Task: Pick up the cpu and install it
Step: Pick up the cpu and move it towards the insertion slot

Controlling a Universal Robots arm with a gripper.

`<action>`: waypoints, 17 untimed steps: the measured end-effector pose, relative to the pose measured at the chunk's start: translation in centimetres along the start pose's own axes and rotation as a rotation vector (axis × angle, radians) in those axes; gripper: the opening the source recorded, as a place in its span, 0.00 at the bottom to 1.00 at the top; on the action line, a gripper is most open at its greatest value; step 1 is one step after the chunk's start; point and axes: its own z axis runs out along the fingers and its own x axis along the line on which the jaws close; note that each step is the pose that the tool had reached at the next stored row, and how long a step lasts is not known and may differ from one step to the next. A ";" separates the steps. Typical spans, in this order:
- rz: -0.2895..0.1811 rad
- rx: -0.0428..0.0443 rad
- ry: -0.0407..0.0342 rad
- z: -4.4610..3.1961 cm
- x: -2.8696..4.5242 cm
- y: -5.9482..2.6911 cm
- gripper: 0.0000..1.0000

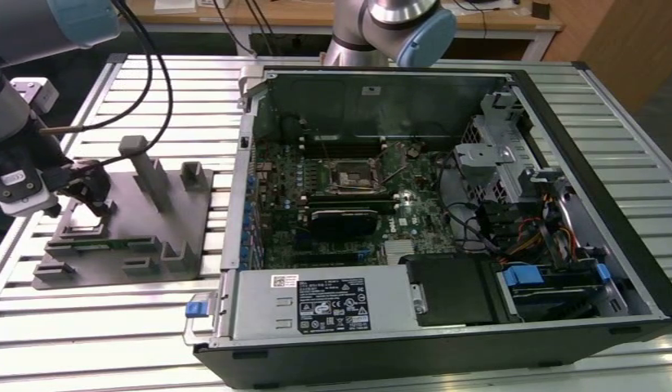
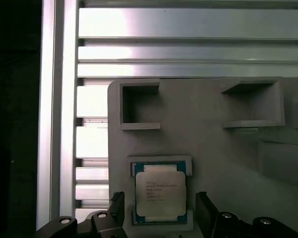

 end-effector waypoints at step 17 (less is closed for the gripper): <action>-0.005 0.0000 0.0003 1.26 -0.04 0.29 0.67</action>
